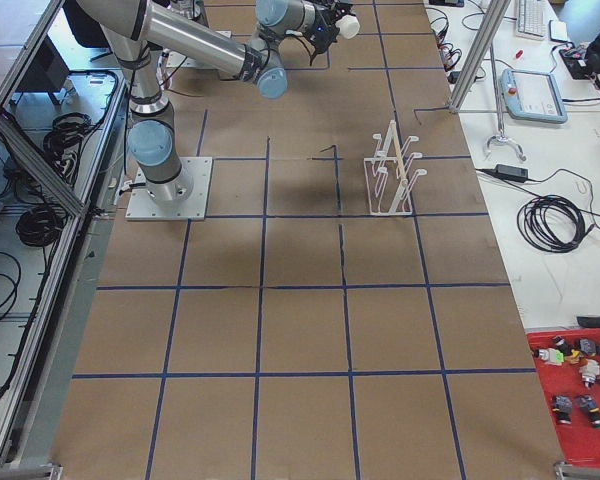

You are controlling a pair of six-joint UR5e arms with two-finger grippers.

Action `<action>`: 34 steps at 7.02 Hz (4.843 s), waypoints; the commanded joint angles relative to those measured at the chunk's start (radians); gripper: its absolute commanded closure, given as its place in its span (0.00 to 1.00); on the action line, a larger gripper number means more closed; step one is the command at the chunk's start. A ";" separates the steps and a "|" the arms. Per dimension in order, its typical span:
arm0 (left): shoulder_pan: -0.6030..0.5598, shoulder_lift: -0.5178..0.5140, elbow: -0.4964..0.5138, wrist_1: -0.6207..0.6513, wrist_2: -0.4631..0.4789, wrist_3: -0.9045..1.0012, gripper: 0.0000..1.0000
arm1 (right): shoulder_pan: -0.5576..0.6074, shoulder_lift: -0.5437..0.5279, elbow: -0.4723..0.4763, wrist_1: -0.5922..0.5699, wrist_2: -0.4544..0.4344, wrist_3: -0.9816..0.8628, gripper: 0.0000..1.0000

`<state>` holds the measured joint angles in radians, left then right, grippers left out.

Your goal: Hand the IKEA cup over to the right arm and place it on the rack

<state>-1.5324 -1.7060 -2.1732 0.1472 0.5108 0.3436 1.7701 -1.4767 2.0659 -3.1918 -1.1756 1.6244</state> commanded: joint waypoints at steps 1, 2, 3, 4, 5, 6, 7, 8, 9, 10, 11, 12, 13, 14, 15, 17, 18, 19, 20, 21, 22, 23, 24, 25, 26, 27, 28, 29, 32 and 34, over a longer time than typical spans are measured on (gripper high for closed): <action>0.000 0.002 0.000 0.000 0.000 0.000 1.00 | 0.017 0.039 -0.029 0.000 -0.002 0.002 0.00; 0.000 0.002 0.000 0.000 0.000 -0.002 1.00 | 0.023 0.044 -0.039 0.000 -0.002 0.002 0.00; 0.000 0.002 0.000 0.000 0.000 -0.002 1.00 | 0.023 0.049 -0.043 0.000 -0.002 0.003 0.00; 0.000 0.002 0.000 0.000 -0.002 -0.002 1.00 | 0.023 0.050 -0.044 0.000 -0.002 0.002 0.01; 0.000 0.002 0.000 0.000 -0.002 -0.002 1.00 | 0.023 0.050 -0.044 0.000 -0.002 0.002 0.02; 0.000 0.002 0.000 0.000 -0.002 -0.002 0.99 | 0.023 0.050 -0.043 0.000 -0.001 0.002 0.08; 0.000 0.000 0.000 0.000 -0.002 -0.002 0.99 | 0.023 0.050 -0.043 -0.002 0.002 0.003 0.16; 0.000 0.000 0.000 0.000 -0.002 -0.002 0.99 | 0.020 0.052 -0.043 -0.003 0.013 0.002 0.32; 0.000 0.000 0.000 0.000 -0.002 -0.002 0.99 | 0.020 0.052 -0.043 -0.004 0.014 0.000 0.40; 0.000 -0.001 0.001 0.000 -0.002 -0.002 0.95 | 0.020 0.050 -0.043 -0.004 0.014 -0.006 0.45; 0.000 -0.001 0.001 0.000 0.000 -0.002 0.87 | 0.020 0.052 -0.043 -0.002 0.016 -0.006 0.52; 0.000 -0.001 0.001 0.000 0.000 0.000 0.69 | 0.020 0.052 -0.043 -0.002 0.016 -0.008 0.54; 0.000 0.000 0.003 0.003 0.009 0.003 0.40 | 0.020 0.050 -0.043 -0.002 0.016 -0.008 0.55; 0.000 0.002 0.003 0.005 0.011 0.005 0.20 | 0.020 0.049 -0.043 -0.002 0.016 -0.008 0.56; 0.000 0.003 0.004 0.005 0.011 0.005 0.08 | 0.019 0.050 -0.044 -0.003 0.016 -0.009 0.57; 0.002 0.012 0.006 0.005 0.012 0.003 0.01 | 0.006 0.055 -0.065 -0.010 0.016 -0.020 0.62; 0.023 0.019 0.003 0.005 0.012 0.003 0.01 | -0.007 0.071 -0.091 -0.007 0.014 -0.035 0.65; 0.073 0.032 0.000 0.003 0.012 0.003 0.01 | -0.061 0.096 -0.110 -0.010 0.010 -0.076 0.65; 0.162 0.035 0.000 0.002 0.000 0.002 0.01 | -0.133 0.104 -0.125 -0.011 0.014 -0.149 0.67; 0.223 0.034 0.003 -0.003 -0.002 0.000 0.01 | -0.180 0.104 -0.156 -0.010 0.010 -0.246 0.68; 0.228 0.026 0.010 -0.014 0.032 -0.006 0.01 | -0.216 0.108 -0.185 -0.008 0.008 -0.364 0.73; 0.226 0.019 0.038 -0.011 0.164 -0.041 0.01 | -0.247 0.131 -0.196 -0.008 0.005 -0.524 0.75; 0.212 0.016 0.079 -0.050 0.261 -0.058 0.01 | -0.262 0.165 -0.225 -0.008 0.001 -0.719 0.76; 0.190 0.016 0.093 -0.101 0.340 -0.060 0.01 | -0.282 0.202 -0.265 -0.010 -0.048 -0.882 0.76; 0.145 0.017 0.124 -0.159 0.477 -0.060 0.01 | -0.305 0.234 -0.295 -0.010 -0.088 -1.060 0.76; 0.088 0.020 0.189 -0.273 0.614 -0.060 0.01 | -0.316 0.260 -0.318 -0.011 -0.126 -1.233 0.76; 0.027 0.020 0.282 -0.432 0.762 -0.063 0.01 | -0.325 0.285 -0.338 -0.043 -0.166 -1.385 0.76; -0.012 0.013 0.374 -0.601 0.879 -0.087 0.01 | -0.333 0.317 -0.352 -0.115 -0.176 -1.516 0.76; -0.026 0.029 0.547 -1.072 1.016 -0.241 0.01 | -0.334 0.410 -0.363 -0.219 -0.262 -1.646 0.76; -0.031 0.089 0.592 -1.440 1.049 -0.348 0.01 | -0.328 0.452 -0.348 -0.259 -0.291 -1.641 0.76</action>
<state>-1.5611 -1.6536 -1.6073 -1.0769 1.5404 0.0643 1.4379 -1.0465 1.7067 -3.4164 -1.4421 -0.0159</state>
